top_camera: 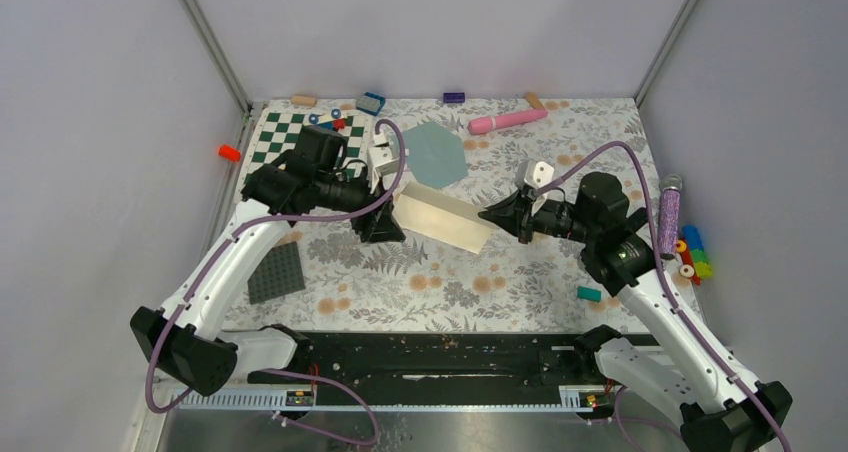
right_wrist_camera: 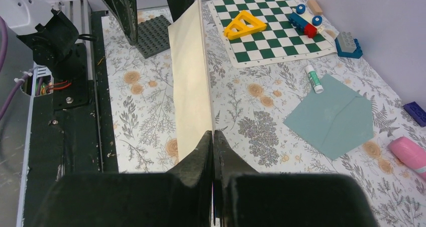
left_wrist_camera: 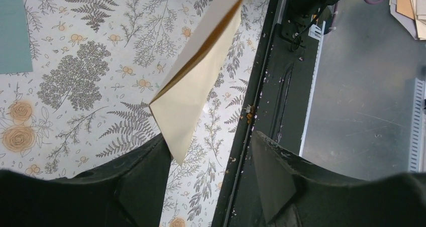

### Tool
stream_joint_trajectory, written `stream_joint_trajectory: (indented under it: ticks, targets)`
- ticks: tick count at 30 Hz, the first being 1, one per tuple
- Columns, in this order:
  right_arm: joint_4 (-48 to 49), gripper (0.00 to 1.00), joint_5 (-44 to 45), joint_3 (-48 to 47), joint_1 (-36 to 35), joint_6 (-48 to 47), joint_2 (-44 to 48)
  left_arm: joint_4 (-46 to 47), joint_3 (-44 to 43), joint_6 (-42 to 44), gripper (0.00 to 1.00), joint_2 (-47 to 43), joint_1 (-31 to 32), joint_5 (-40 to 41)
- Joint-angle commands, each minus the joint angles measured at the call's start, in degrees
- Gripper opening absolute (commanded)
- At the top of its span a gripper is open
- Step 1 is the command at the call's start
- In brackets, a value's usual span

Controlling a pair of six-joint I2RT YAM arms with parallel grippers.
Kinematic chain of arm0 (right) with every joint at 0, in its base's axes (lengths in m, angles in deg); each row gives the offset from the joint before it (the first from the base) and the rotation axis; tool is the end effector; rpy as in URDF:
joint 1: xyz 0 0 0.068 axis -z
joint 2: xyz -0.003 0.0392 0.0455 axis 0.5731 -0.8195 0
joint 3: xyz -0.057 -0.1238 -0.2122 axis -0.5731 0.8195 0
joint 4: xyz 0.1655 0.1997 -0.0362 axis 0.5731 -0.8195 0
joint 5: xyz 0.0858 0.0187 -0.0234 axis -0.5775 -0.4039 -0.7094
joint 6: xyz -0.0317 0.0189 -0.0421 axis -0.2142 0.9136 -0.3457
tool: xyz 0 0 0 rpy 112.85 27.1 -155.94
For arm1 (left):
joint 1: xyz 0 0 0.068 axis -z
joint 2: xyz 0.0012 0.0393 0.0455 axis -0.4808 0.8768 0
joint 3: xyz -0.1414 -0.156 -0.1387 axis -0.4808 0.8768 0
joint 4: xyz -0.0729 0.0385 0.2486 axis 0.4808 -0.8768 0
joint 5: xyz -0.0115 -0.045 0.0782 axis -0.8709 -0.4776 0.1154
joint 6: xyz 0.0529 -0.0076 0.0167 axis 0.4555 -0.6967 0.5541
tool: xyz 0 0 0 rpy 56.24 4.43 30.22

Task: Place the letter into the envelope and seal it
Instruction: Fold the letter.

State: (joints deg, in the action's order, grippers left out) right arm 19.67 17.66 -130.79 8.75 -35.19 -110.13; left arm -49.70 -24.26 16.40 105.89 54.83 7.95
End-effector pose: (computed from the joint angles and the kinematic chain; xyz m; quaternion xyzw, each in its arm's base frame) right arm 0.1767 0.1164 0.3433 -0.4737 0.5515 0.3287 0.6028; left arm 0.2093 -0.1346 0.3499 0.4622 0.7308 -0.4002 0.3035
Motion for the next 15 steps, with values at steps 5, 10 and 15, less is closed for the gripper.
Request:
stream_joint_trajectory:
  ticks: [5, 10, 15]
  targets:
    - [6.35, 0.00, -1.20, 1.02, 0.38, 3.86, 0.04, 4.92, 0.90, -2.72, 0.39, -0.27, -1.20, -5.74]
    - [7.19, 0.00, -0.85, 1.40, 0.42, 4.46, -0.10, 6.21, 1.16, -4.18, 0.00, -0.25, -1.96, -6.15]
    - [7.00, 0.04, -4.00, 1.42, 0.60, 4.46, 0.08, 8.52, 2.43, -6.07, 0.00, -1.21, -2.85, -5.71]
